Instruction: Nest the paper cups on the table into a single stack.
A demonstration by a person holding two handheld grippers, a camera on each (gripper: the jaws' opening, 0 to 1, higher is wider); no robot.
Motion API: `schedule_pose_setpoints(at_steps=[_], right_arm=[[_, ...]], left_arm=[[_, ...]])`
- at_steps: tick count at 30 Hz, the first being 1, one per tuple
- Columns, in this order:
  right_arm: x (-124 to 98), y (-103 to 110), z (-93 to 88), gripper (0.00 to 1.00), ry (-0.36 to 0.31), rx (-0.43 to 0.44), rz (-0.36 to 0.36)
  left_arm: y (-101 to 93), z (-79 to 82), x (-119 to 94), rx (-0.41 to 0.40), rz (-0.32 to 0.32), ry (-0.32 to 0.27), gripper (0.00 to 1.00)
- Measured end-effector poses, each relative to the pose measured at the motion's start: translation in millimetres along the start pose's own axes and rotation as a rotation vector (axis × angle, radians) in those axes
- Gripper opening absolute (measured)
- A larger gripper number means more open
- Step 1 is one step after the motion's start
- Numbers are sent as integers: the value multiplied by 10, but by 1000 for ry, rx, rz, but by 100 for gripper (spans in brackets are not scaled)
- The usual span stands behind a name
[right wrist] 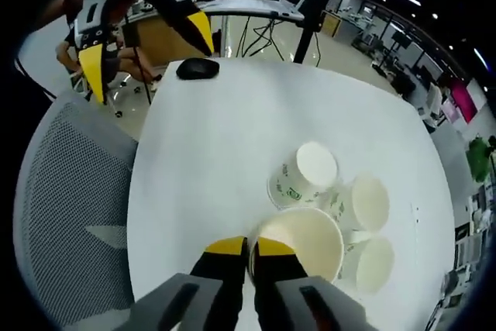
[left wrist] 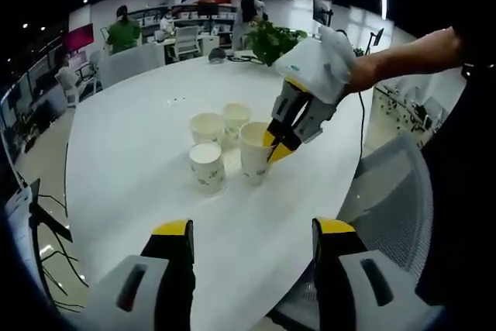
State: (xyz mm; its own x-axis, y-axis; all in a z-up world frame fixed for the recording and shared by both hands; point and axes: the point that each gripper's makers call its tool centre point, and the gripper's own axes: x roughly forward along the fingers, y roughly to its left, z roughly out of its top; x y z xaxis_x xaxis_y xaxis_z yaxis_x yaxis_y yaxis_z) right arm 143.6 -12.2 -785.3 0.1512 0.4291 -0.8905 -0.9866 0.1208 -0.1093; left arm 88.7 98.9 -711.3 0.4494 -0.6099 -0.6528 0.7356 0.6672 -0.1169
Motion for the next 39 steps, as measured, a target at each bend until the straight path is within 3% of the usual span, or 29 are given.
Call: schedule_pose_setpoints(at_steps=[12,22,39], right_arm=[[29,-14,-60,0,12,52,-12],[71,-47,-90,1,24,82,-18],[72,-66,-166,18,45,119,-40]], left_arm=[[-54,112,30,41,-6,-6,61],[24,122,46,46,-16,-21,61],[7,73,61,69,-39,-13,61]])
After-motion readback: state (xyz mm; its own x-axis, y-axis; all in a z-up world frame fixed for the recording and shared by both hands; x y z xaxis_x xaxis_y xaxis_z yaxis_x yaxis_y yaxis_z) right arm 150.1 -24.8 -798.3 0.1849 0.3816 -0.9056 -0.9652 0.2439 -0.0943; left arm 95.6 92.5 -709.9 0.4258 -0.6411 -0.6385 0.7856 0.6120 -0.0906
